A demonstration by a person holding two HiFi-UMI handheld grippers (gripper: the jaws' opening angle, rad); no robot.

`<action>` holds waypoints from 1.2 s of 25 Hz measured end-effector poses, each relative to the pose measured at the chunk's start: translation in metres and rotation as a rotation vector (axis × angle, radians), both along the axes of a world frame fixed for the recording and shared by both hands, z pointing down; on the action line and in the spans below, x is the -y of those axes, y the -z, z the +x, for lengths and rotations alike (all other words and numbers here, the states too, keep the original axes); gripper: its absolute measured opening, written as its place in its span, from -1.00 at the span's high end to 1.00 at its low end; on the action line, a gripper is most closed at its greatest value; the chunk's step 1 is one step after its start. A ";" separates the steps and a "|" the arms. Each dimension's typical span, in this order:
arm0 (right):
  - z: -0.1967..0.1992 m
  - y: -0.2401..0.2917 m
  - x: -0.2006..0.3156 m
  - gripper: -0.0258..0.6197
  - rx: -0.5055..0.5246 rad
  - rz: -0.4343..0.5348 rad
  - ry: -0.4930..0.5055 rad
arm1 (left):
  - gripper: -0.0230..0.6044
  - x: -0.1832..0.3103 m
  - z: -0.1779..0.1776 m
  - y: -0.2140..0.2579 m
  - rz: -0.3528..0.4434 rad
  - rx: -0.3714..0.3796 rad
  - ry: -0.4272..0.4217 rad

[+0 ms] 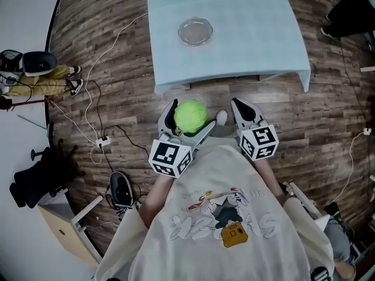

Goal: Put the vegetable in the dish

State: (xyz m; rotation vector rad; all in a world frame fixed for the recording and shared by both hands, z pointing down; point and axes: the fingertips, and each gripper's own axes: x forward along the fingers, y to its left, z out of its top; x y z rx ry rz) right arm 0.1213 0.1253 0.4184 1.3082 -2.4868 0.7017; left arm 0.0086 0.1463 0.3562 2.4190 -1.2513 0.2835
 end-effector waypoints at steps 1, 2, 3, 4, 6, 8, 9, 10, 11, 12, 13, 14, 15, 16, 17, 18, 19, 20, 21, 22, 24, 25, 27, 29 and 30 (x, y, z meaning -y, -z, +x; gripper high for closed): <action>0.003 -0.002 0.002 0.85 0.005 -0.004 0.001 | -0.81 0.001 0.005 -0.002 -0.005 0.006 -0.006; 0.005 -0.004 0.002 0.85 0.010 -0.010 0.002 | -0.81 0.001 0.010 -0.004 -0.012 0.009 -0.011; 0.006 -0.007 0.003 0.85 0.013 -0.016 0.004 | -0.81 0.001 0.013 -0.007 -0.021 0.011 -0.013; 0.006 -0.009 0.003 0.85 0.015 -0.024 0.008 | -0.81 0.001 0.015 -0.009 -0.032 0.012 -0.012; 0.004 -0.014 0.006 0.85 0.014 -0.039 0.017 | -0.81 0.005 0.012 -0.011 -0.049 0.010 0.002; -0.003 -0.015 0.012 0.85 0.015 -0.046 0.027 | -0.81 0.011 0.004 -0.013 -0.058 0.009 0.016; -0.007 -0.016 0.015 0.85 0.015 -0.047 0.033 | -0.81 0.015 0.000 -0.014 -0.063 0.008 0.021; -0.012 -0.016 0.019 0.85 0.014 -0.048 0.040 | -0.81 0.019 -0.004 -0.016 -0.069 0.006 0.025; -0.016 -0.017 0.023 0.85 0.012 -0.048 0.046 | -0.81 0.023 -0.008 -0.017 -0.076 0.001 0.030; -0.019 -0.017 0.028 0.85 0.010 -0.049 0.051 | -0.81 0.029 -0.011 -0.018 -0.082 -0.005 0.035; -0.021 -0.018 0.033 0.85 0.006 -0.050 0.054 | -0.81 0.035 -0.013 -0.019 -0.085 -0.010 0.038; -0.022 -0.017 0.038 0.85 0.002 -0.050 0.054 | -0.81 0.041 -0.016 -0.019 -0.086 -0.011 0.037; -0.024 -0.016 0.045 0.85 -0.001 -0.050 0.051 | -0.81 0.048 -0.018 -0.019 -0.086 -0.009 0.033; -0.025 -0.014 0.052 0.85 -0.004 -0.047 0.045 | -0.81 0.056 -0.019 -0.018 -0.086 -0.004 0.025; -0.027 -0.010 0.061 0.85 -0.006 -0.043 0.038 | -0.81 0.064 -0.021 -0.018 -0.083 0.002 0.015; -0.028 -0.007 0.069 0.85 -0.009 -0.037 0.031 | -0.81 0.073 -0.022 -0.017 -0.077 0.009 0.002; -0.030 -0.004 0.078 0.85 -0.011 -0.032 0.024 | -0.81 0.082 -0.023 -0.015 -0.067 0.016 -0.013; -0.031 -0.001 0.087 0.85 -0.014 -0.027 0.017 | -0.81 0.091 -0.024 -0.014 -0.056 0.020 -0.029; -0.033 0.001 0.097 0.85 -0.017 -0.023 0.010 | -0.81 0.100 -0.025 -0.013 -0.048 0.022 -0.044; -0.036 0.003 0.105 0.85 -0.020 -0.020 0.002 | -0.81 0.109 -0.026 -0.013 -0.042 0.022 -0.058; -0.042 0.006 0.121 0.85 -0.024 -0.017 -0.015 | -0.81 0.125 -0.030 -0.012 -0.032 0.022 -0.083; -0.046 0.008 0.128 0.85 -0.026 -0.015 -0.022 | -0.81 0.133 -0.032 -0.011 -0.025 0.026 -0.094; -0.053 0.009 0.141 0.85 -0.034 -0.010 -0.033 | -0.81 0.149 -0.035 -0.012 -0.013 0.029 -0.116; -0.060 0.007 0.151 0.85 -0.044 -0.010 -0.043 | -0.81 0.164 -0.038 -0.013 -0.009 0.013 -0.140; -0.064 0.004 0.157 0.85 -0.048 -0.013 -0.048 | -0.81 0.171 -0.039 -0.013 -0.008 0.001 -0.153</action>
